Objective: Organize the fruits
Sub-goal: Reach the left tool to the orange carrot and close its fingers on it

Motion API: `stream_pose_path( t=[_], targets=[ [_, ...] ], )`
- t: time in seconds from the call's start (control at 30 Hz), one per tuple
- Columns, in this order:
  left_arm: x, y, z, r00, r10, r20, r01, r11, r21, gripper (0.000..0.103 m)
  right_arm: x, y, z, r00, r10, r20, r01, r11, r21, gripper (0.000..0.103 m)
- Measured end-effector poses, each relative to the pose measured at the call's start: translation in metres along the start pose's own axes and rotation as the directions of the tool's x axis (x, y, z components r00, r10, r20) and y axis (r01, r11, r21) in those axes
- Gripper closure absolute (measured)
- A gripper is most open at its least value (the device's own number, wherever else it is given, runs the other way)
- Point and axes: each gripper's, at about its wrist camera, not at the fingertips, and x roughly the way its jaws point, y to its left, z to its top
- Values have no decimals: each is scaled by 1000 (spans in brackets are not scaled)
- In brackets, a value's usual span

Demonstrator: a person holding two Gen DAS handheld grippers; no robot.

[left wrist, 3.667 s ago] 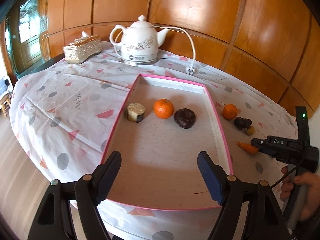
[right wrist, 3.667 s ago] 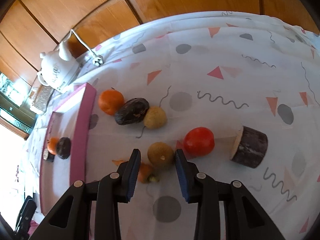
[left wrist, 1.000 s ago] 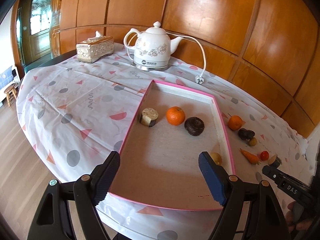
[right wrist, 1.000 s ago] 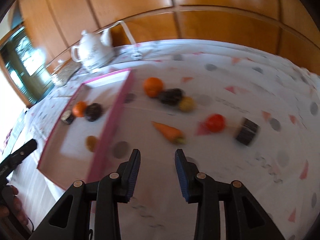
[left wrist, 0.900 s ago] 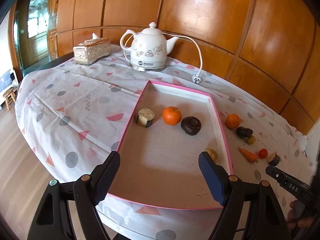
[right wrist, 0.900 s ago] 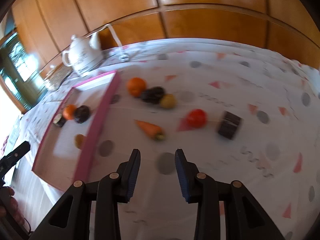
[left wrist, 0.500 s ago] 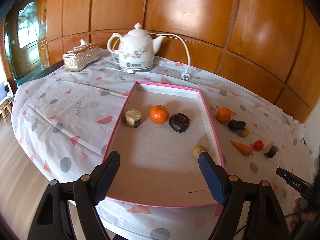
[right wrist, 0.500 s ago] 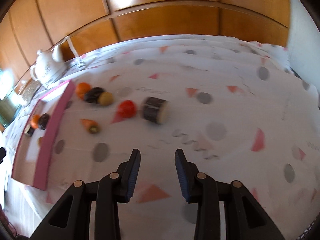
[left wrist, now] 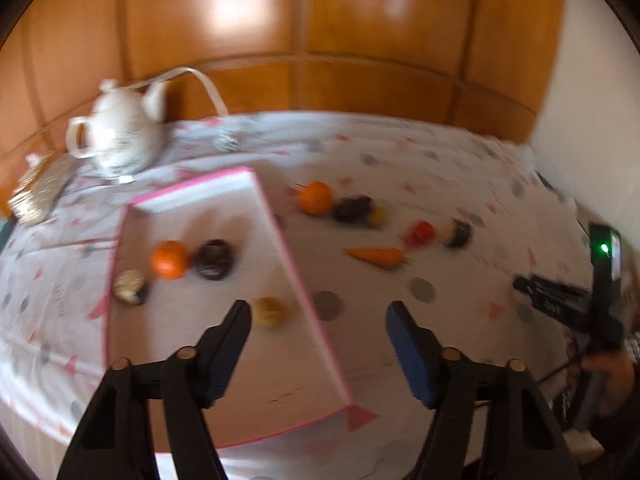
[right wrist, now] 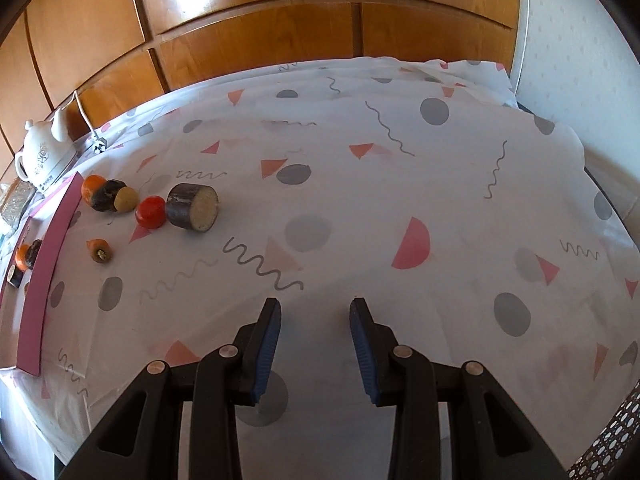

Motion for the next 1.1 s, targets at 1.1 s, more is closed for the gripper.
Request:
stream_pose_path(
  t=[1.1],
  targets=[
    [148,-45,54,949,-150,-278,61,950,-305,79,3,-5,-4,997,62,40,-61,998,-19,63]
  ],
)
